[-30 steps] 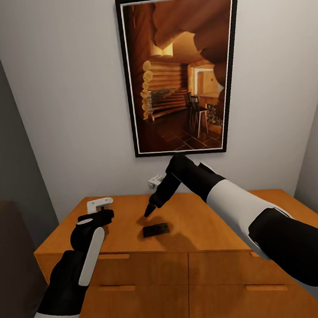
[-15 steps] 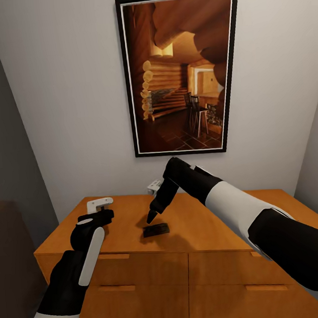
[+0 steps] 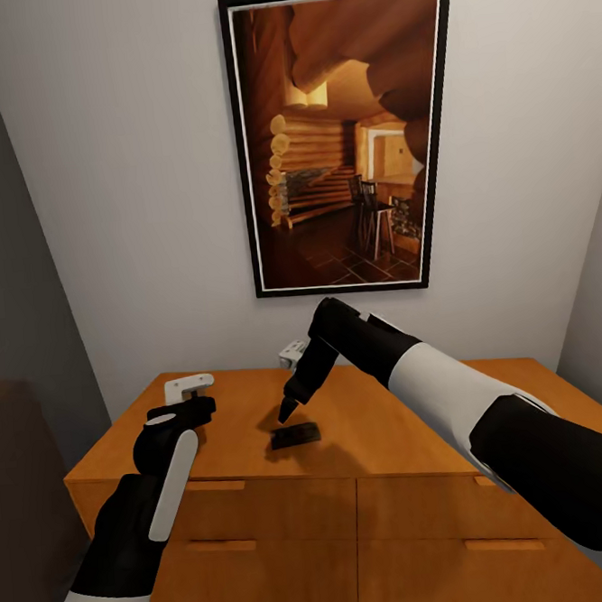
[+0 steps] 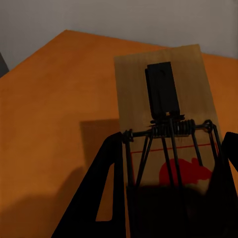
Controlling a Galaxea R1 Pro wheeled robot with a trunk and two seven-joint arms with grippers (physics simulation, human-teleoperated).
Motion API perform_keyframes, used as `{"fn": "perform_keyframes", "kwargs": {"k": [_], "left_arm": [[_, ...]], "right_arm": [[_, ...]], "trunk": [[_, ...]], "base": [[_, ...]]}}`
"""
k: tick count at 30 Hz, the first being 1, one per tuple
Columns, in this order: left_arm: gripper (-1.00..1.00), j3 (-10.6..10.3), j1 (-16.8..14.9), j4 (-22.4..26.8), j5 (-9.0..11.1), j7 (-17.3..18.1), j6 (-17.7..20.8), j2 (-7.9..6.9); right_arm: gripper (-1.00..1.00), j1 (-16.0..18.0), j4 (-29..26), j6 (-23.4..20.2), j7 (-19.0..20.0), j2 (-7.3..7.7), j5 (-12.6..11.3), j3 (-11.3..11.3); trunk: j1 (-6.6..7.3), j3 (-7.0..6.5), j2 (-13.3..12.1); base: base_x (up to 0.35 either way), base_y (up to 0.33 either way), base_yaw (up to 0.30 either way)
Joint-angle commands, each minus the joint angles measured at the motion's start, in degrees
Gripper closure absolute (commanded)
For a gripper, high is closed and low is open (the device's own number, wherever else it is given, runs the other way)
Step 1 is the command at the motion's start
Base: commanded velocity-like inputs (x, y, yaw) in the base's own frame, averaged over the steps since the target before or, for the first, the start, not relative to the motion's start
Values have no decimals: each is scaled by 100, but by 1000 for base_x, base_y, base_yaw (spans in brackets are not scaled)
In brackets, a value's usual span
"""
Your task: Take the four mousetraps from the cabinet in the bathroom and place them on the bathroom floor. Make sure all four end up on the same floor surface, and ensure that at least two of them are either under or directly next to the same bathroom sink.
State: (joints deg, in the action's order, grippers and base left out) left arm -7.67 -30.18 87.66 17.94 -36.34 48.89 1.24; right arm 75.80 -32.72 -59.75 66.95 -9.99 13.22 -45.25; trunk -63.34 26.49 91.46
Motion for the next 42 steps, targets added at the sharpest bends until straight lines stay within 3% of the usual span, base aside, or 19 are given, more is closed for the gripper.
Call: {"fn": "perform_keyframes", "kwargs": {"k": [1, 42], "left_arm": [[100, -6, -5, 5, 52, -66, 15, -1], [100, -7, -5, -30, 52, -65, 10, -1]], "right_arm": [[-100, 5, -5, -25, 53, -1, 61, -1], [-100, 5, -6, -25, 53, -1, 66, -37]], "trunk": [[0, 7, 4], [0, 7, 4]], "base": [[0, 0, 0], [37, 0, 0]]}}
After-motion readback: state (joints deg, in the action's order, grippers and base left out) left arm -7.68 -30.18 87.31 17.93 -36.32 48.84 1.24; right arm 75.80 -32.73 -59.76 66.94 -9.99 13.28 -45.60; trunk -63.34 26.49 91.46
